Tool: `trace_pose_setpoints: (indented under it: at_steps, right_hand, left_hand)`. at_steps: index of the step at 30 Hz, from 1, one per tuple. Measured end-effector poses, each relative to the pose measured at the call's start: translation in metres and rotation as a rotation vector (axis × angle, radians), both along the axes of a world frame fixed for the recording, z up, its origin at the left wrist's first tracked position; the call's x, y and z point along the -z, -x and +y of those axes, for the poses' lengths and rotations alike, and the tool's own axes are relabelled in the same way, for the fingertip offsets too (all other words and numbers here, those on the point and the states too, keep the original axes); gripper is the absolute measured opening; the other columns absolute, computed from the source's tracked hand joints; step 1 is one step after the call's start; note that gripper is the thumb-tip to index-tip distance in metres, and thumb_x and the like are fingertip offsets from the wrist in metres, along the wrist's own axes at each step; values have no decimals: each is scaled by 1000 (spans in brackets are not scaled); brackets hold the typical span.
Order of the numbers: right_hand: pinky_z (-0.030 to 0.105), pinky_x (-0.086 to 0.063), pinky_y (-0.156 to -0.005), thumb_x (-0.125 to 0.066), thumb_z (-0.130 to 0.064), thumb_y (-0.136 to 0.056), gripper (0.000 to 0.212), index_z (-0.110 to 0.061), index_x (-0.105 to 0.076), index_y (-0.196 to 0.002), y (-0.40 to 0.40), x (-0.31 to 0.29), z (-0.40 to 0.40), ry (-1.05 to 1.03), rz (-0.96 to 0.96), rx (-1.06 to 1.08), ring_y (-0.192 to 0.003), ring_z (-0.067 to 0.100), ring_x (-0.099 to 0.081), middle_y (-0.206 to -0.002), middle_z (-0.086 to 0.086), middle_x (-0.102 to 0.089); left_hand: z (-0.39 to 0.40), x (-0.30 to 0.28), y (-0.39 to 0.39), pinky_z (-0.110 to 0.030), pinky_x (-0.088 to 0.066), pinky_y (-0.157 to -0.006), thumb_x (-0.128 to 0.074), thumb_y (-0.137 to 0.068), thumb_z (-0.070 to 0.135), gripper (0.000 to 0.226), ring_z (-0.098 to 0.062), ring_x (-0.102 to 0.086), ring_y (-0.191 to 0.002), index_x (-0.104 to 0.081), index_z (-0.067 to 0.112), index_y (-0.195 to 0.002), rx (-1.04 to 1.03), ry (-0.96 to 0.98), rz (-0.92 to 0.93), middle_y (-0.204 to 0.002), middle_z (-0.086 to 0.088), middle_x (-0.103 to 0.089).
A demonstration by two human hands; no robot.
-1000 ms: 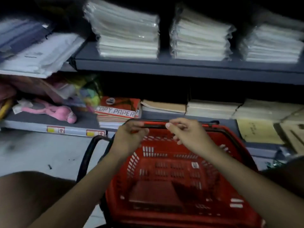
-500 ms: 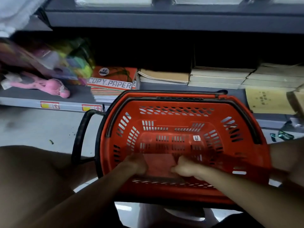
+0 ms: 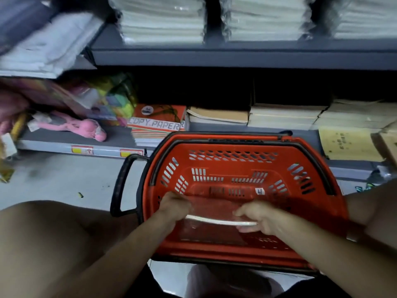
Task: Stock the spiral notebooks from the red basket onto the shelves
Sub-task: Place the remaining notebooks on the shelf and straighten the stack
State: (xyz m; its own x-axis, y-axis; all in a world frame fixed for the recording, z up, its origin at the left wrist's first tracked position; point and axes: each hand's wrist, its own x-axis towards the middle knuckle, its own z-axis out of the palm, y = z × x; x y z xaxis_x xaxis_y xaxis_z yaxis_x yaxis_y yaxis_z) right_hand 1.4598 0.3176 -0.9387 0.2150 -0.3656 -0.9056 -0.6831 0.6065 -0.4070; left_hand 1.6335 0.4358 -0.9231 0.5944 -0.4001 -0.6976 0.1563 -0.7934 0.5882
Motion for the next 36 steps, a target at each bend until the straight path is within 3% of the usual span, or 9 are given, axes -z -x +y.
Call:
trace_pose_setpoints:
  at_steps: [5, 8, 11, 14, 18, 24, 29, 33, 36]
  right_hand:
    - [29, -57, -41, -61, 6, -93, 4, 3, -60, -95, 1, -68, -7, 5, -247, 192, -80, 24, -61, -97, 15, -61]
    - [24, -53, -41, -58, -1, -97, 17, 4, -55, -113, 9, -110, -1, 132, -356, 182, -68, 25, -64, -106, 21, -59]
    - [27, -54, -45, -53, -3, -101, 20, 6, -56, -118, 24, -149, 13, 273, -484, 125, -60, 23, -68, -102, 22, -68]
    - [28, -55, -47, -52, -5, -101, 19, -2, -62, -117, 32, -185, 22, 412, -656, 135, -65, 21, -72, -102, 17, -73]
    - [30, -56, -45, -54, -3, -99, 27, -11, -65, -121, 27, -216, 23, 493, -866, 144, -70, 21, -74, -105, 8, -77]
    - [37, -61, -52, -52, -2, -96, 52, -23, -48, -144, 15, -237, 19, 484, -1074, 21, -97, 30, -73, -123, 9, -72]
    - [36, -63, -61, -49, 0, -98, 52, -20, -47, -146, -12, -241, 13, 553, -1119, 91, -103, 32, -73, -121, 7, -73]
    - [37, -63, -63, -56, -4, -93, 50, -26, -53, -139, -29, -238, 5, 576, -1130, 157, -100, 29, -74, -116, 2, -75]
    - [40, -63, -61, -60, -11, -84, 54, -27, -56, -135, -42, -233, -1, 573, -1137, 185, -99, 31, -74, -114, 8, -75]
  left_hand:
    - [14, -58, -3, -25, -48, -55, -71, -77, -12, 14, -17, -59, -55, -70, 1, -72, -310, 323, 196, -66, -9, -67]
    - [27, -92, -3, -31, -46, -70, -67, -83, -9, 5, -24, -59, -73, -68, -6, -87, -311, 506, 279, -73, -13, -68]
    - [44, -124, 3, -36, -54, -90, -62, -85, -8, 33, -35, -67, -107, -63, -11, -118, -318, 700, 360, -113, -26, -71]
    - [59, -160, 11, -46, -44, -108, -47, -90, -3, 41, -37, -61, -123, -63, -1, -128, -145, 911, 457, -130, -24, -65]
    - [68, -193, 13, -44, -50, -100, -44, -96, 2, 49, -28, -60, -127, -58, 20, -139, -56, 1117, 445, -137, -8, -63]
    - [68, -211, -5, -30, -59, -59, -51, -91, 11, 63, -19, -61, -125, -39, 39, -147, -139, 1274, 301, -140, 15, -60]
    - [54, -215, -17, -29, -62, -65, -56, -89, 10, 49, -23, -65, -118, -53, 22, -137, -283, 1340, 241, -133, 2, -67]
    - [43, -216, -30, -39, -57, -90, -59, -89, 12, 47, -22, -68, -117, -56, 20, -135, -314, 1319, 201, -130, -3, -69]
    - [33, -213, -40, -38, -59, -87, -58, -89, 12, 44, -23, -69, -114, -59, 22, -132, -339, 1296, 179, -127, -3, -71]
